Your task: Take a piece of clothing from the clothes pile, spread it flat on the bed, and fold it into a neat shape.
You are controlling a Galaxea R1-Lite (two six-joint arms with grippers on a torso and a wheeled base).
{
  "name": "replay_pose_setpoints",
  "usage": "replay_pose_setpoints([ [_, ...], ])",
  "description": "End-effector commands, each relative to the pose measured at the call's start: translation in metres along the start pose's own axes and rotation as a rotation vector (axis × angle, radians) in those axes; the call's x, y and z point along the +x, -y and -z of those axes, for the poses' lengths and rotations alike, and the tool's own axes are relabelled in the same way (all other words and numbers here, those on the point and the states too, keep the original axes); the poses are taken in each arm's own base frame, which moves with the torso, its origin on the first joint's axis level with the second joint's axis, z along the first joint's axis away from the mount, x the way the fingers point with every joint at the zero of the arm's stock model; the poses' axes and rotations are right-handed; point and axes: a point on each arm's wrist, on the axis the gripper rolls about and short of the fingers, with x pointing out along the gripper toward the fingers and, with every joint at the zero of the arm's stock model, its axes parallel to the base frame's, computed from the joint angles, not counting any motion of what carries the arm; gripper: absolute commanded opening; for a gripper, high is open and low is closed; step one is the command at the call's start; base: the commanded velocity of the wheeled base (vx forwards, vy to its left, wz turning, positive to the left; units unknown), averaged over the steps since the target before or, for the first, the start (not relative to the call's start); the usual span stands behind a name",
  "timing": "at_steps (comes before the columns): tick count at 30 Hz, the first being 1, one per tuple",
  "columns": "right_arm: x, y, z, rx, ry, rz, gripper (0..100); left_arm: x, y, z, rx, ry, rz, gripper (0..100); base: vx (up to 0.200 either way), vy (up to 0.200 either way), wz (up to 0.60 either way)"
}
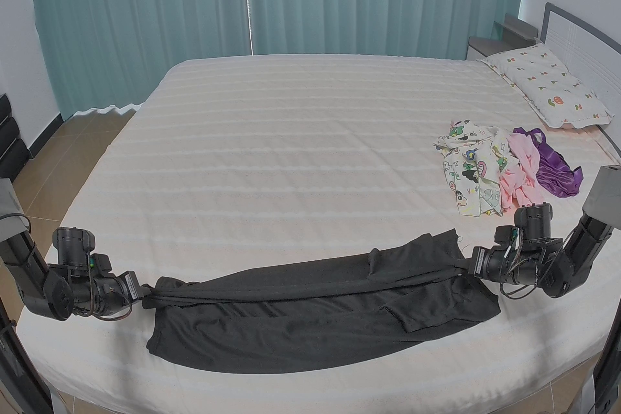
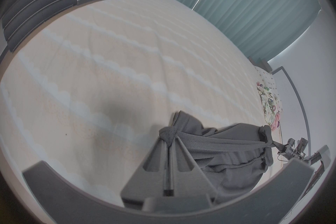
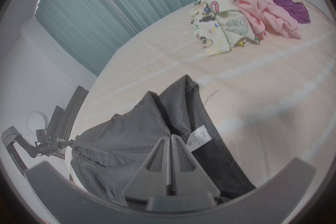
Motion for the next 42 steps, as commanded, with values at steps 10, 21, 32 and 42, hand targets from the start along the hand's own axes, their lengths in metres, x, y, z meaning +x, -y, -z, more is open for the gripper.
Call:
replay_pose_setpoints([
  [10, 0.007, 0.009, 0.018, 0.023, -0.069, 0.027, 0, 0.01, -0.009, 0.015, -0.025, -0.077, -0.03, 0, 0.0, 0.0, 0.0],
  [21, -0.011, 0.001, -0.001, 0.097, 0.013, 0.004, 100, 0.0, -0.007, 0.022, -0.042, -0.085, -0.029, 100, 0.0, 0.0, 0.0],
  [32, -0.044, -0.021, 0.001, 0.3, 0.043, -0.043, 100, -0.054, 0.013, -0.005, -0.265, 0.106, 0.118, 100, 0.0, 0.0, 0.0],
  [42, -0.055, -0.034, 0.037, 0.542, 0.017, 0.076, 100, -0.065, 0.011, 0.023, -0.429, -0.018, 0.191, 100, -0.06, 0.0, 0.0],
])
